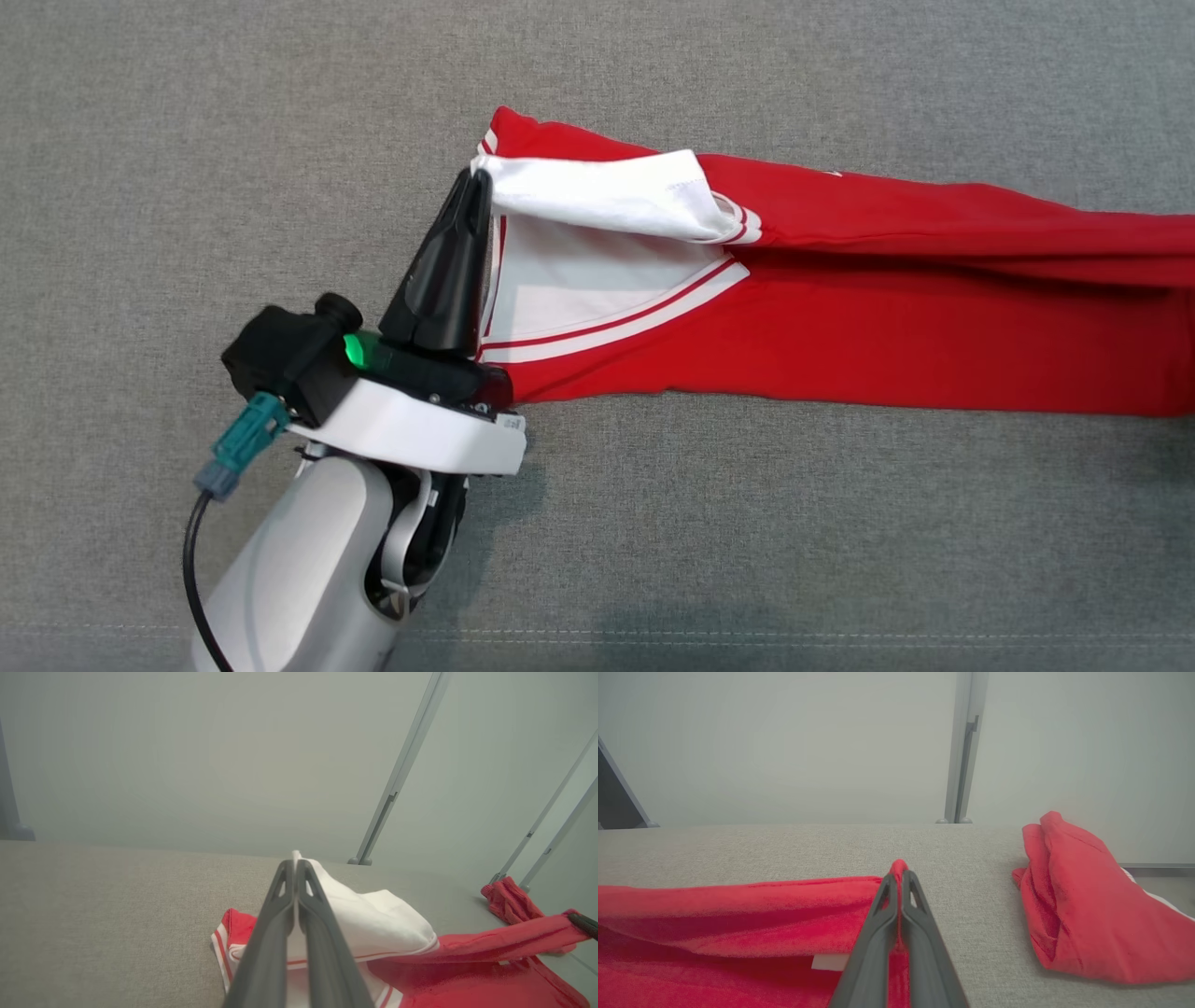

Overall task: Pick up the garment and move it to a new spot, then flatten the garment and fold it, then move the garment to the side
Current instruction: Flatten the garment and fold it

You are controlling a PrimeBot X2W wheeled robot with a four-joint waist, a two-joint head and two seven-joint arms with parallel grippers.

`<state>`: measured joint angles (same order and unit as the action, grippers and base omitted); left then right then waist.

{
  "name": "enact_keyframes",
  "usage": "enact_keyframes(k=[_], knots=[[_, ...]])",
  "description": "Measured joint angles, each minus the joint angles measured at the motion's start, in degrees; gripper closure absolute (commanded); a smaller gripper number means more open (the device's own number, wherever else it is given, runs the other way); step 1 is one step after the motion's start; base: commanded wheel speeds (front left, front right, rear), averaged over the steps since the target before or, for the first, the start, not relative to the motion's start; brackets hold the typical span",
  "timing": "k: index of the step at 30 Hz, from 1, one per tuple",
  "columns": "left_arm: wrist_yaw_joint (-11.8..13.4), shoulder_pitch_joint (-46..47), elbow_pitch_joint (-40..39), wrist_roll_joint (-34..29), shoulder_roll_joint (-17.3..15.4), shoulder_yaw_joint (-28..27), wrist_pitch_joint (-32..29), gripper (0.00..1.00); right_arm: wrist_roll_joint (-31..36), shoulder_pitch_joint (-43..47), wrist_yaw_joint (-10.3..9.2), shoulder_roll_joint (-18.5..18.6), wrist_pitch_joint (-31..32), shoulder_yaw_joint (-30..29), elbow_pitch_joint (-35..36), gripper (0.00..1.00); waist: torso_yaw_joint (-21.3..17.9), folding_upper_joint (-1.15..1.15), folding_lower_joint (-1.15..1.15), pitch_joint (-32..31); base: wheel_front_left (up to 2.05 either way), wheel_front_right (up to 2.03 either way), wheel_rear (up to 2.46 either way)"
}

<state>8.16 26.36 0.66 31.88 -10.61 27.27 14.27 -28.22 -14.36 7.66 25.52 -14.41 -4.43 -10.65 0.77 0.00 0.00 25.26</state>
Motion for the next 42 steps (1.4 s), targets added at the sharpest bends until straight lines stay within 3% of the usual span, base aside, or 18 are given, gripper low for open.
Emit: enact_keyframes(k=[12, 42], knots=[[1.08, -4.75, 0.55, -0.24, 0.18, -0.2, 0.36, 1.0, 3.86, 1.2, 0.0, -1.65, 0.0, -2.88, -6.03, 1.0, 0.38, 0.0, 0.0, 0.24, 0.0, 0.0, 0.0], [5.54, -4.83, 5.76, -2.13, -1.98, 5.11, -13.24, 1.0, 7.49, -4.2, 0.01, 0.04, 0.0, 1.63, -15.9, 1.0, 1.36, 0.0, 0.0, 1.69, 0.0, 0.0, 0.0]])
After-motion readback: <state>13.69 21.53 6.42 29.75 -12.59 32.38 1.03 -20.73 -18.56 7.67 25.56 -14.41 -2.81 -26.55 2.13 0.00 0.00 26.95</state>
